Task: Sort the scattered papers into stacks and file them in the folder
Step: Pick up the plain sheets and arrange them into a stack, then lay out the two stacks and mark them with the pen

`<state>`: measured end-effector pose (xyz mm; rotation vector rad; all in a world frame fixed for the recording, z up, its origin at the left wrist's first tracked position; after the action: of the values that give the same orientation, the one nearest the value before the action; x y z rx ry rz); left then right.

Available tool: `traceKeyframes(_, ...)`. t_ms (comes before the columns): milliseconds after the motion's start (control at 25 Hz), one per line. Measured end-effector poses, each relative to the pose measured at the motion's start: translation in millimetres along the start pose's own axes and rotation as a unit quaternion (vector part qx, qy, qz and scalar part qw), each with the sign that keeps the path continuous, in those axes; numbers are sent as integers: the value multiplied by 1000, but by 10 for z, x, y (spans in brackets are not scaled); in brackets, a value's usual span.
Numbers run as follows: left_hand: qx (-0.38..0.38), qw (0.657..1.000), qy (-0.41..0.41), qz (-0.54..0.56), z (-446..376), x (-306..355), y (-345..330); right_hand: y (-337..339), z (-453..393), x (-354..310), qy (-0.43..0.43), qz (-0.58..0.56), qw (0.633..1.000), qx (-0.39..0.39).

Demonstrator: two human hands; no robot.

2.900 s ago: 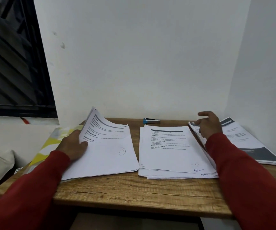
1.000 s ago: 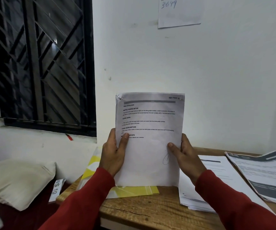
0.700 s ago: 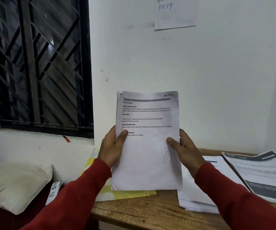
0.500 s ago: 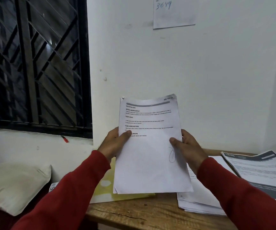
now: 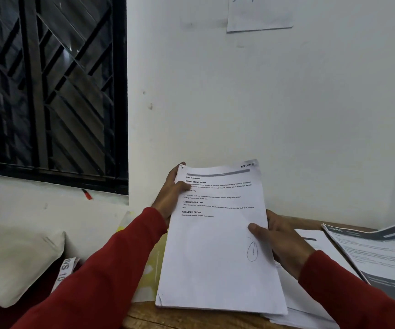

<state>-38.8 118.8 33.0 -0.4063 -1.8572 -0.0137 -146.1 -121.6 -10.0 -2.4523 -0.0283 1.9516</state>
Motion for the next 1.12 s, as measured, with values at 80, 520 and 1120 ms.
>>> traceKeyframes(80, -6, 1000, 5, 23, -44, -119, -6, 76, 5, -27, -23, -1, 999, -33)
traceKeyframes(520, -32, 999, 2, -12, -149, -507, -221, 423, -467, -111, -35, -74, 996, 36)
traceKeyframes(1120, -42, 995, -80, -48, -140, -671, -315, 420, -645, -70, 110, -64, 991, 44)
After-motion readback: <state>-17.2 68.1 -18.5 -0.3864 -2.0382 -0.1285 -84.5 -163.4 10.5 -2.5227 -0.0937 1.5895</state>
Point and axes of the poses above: each hand's wrist, its own z-axis away from the middle knuckle, its own y-axis out of the back of the hand, x = y × z, the point moved 1 cm from there along -z, towards the middle knuckle, and after that the axes turned 4 degrees about -z, right-handed, at the moved point
